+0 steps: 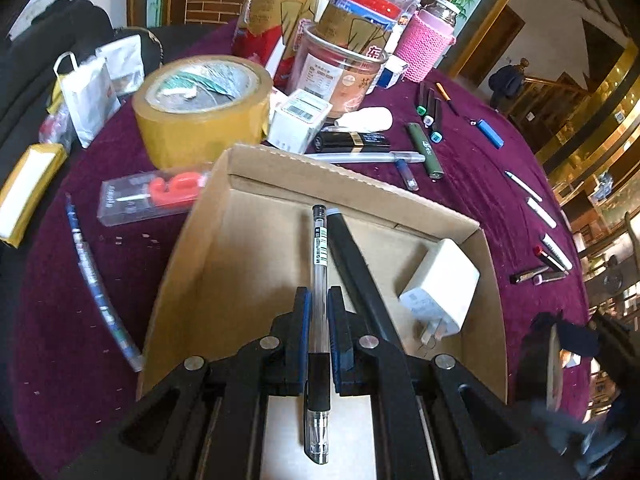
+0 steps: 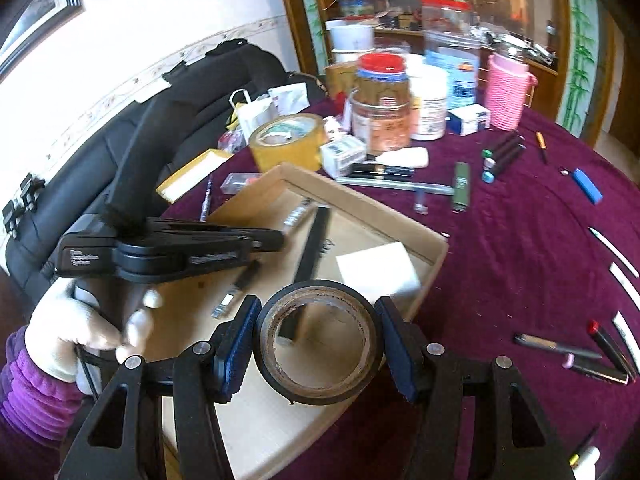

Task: Organize rigid objects
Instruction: 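Lower pen and tape roll into the cardboard tray and open both tools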

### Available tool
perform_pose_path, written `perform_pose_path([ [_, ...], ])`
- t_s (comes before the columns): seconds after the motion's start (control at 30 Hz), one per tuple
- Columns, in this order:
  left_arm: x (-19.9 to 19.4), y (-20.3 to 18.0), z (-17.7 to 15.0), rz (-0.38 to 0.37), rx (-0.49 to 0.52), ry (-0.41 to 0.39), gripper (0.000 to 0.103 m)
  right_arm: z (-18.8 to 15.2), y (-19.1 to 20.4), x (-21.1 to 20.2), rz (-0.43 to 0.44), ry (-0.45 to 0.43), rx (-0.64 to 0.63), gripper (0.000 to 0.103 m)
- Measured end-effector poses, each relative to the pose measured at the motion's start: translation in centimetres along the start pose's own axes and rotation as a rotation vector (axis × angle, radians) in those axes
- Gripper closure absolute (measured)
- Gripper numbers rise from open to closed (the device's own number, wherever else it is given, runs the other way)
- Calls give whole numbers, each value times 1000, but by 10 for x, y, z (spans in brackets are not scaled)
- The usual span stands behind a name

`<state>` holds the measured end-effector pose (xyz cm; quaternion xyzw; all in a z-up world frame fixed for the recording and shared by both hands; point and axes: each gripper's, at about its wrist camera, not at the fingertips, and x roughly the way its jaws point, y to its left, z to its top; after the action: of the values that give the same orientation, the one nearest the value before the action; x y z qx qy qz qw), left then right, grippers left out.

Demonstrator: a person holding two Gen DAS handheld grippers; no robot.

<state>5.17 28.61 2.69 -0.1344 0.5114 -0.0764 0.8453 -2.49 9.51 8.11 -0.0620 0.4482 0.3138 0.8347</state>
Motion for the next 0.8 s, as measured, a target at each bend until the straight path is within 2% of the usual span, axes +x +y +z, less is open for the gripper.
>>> perform_pose_path([
  [0.13, 6, 5, 1, -34, -50, 0, 91, 6, 5, 8, -15, 11, -10, 40],
  [0.27, -2, 14, -1, -45, -89, -27, 66, 8, 3, 11, -21, 20, 2, 40],
  [0.37, -21, 19, -7, -56, -100, -69, 64, 8, 6, 17, -22, 35, -8, 40],
  [0.5, -52, 31, -22, -77, -112, -136, 55, 3, 16, 28, -36, 85, -42, 40],
  [0.8, -90, 44, -53, -142, -126, -207, 53, -16, 40, 50, -74, 219, -128, 40],
])
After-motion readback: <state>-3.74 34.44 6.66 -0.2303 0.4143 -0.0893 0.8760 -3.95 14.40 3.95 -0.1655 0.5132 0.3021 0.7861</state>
